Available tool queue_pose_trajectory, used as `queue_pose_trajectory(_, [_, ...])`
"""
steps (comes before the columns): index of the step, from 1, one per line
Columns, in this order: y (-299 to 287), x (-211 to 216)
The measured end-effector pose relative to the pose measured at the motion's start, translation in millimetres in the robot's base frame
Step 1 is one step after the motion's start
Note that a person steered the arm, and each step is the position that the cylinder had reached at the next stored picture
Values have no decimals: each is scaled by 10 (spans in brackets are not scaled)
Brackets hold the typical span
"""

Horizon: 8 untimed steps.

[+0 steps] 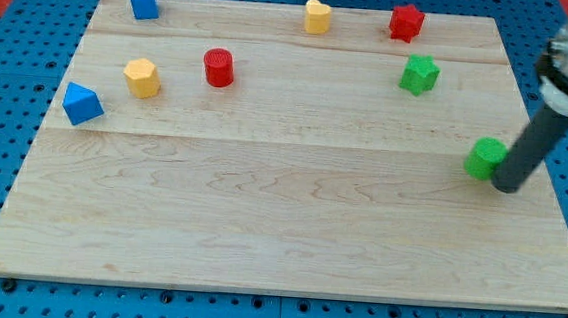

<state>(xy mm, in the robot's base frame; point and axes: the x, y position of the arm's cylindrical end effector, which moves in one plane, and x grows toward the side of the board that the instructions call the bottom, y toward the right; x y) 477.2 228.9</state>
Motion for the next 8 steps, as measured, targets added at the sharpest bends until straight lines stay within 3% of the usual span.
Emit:
queue_pose_trajectory(1, [-2,-374])
queue_pose_trajectory(2, [267,-352])
queue_pose_trajectory(3, [262,-823])
queue_pose_trajectory(5, [-400,-829])
queue_pose_trajectory(8, [-403,-901])
